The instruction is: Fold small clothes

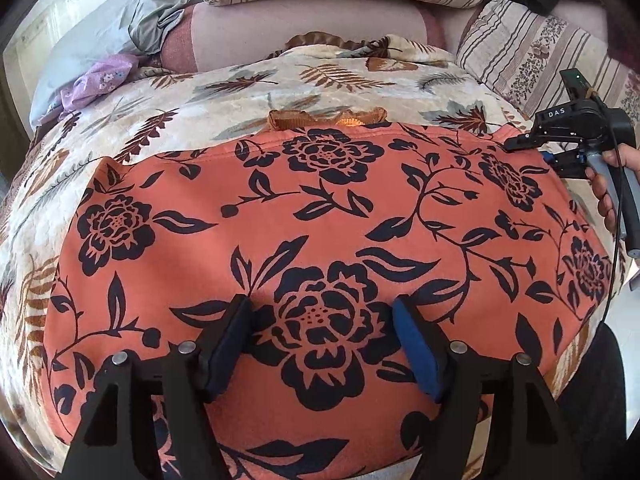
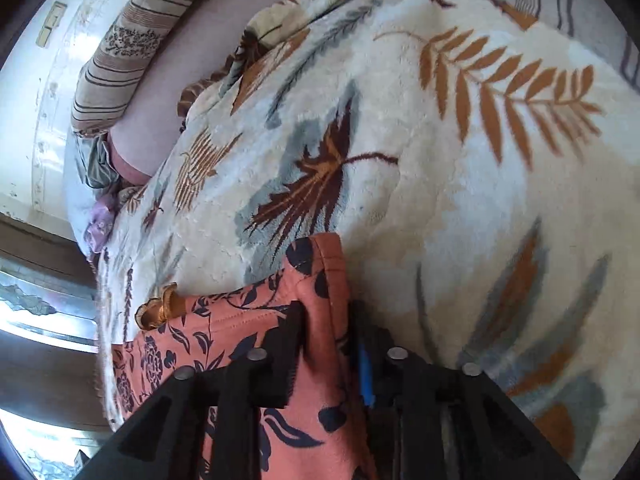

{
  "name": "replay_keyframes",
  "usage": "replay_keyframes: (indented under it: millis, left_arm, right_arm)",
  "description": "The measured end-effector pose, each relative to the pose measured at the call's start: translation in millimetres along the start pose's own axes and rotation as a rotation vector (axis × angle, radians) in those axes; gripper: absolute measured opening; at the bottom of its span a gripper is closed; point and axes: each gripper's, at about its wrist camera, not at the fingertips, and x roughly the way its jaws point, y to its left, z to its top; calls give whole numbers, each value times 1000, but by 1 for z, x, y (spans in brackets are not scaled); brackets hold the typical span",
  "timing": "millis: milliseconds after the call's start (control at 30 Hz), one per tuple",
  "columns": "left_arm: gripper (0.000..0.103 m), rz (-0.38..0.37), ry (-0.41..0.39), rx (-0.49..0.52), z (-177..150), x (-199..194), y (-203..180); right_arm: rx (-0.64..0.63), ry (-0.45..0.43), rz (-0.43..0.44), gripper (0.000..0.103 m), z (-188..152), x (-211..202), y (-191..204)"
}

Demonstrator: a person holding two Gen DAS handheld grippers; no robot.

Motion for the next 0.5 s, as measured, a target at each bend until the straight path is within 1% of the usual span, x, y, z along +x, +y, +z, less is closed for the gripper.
replay_keyframes:
  millis: [33,67,100,133,200,233,267,300,333,367,400,433,467,500]
  left_arm:
    - [73,-3,1,-16,1,-5,4]
    - [73,-4,-7,-39,1,-13,9]
    - [73,-11,-36,-68,0,-25,17]
    - [73,-20,-76,-103,-2,-40,28]
    - [73,-13,-139,-166,-10,-66,53]
    - [73,5,-151,-203,-16,-75,68]
    - [73,24,-147,-241,-21,-79,82]
    - [73,41,-125,-296,-29,-78,100]
    - [70,57,-82,-350,-38,-72,116]
    - [57,67,-12,-399,-49,-61,131]
    - [17,62,67,-456,-62,-48,147]
    - [18,-2,54,-535,-74,-47,161]
    - [17,-35,48,-576,-79,-51,167]
    - [17,-41,60,-577,-79,-54,168]
  right_arm:
    - [-16,-30,-45,41,-2,-11,4]
    - [-27,-64,-70,57,-5,-24,8]
    - [-35,-98,-63,65,-7,-38,11]
    - [-46,-140,-33,72,-14,-56,17]
    - [-68,-171,40,72,-29,-77,29]
    - [-79,-170,87,72,-38,-85,36]
    - [-92,-163,137,73,-51,-89,44]
    - [-114,-146,177,73,-64,-90,55]
    - [-139,-124,211,73,-79,-88,64]
    - [-161,-102,241,73,-93,-84,72]
    - [-173,-80,258,73,-104,-79,78]
    - [-186,-54,264,73,-113,-70,83]
    - [-200,-22,252,73,-122,-59,86]
    - [-199,6,220,73,-130,-47,86]
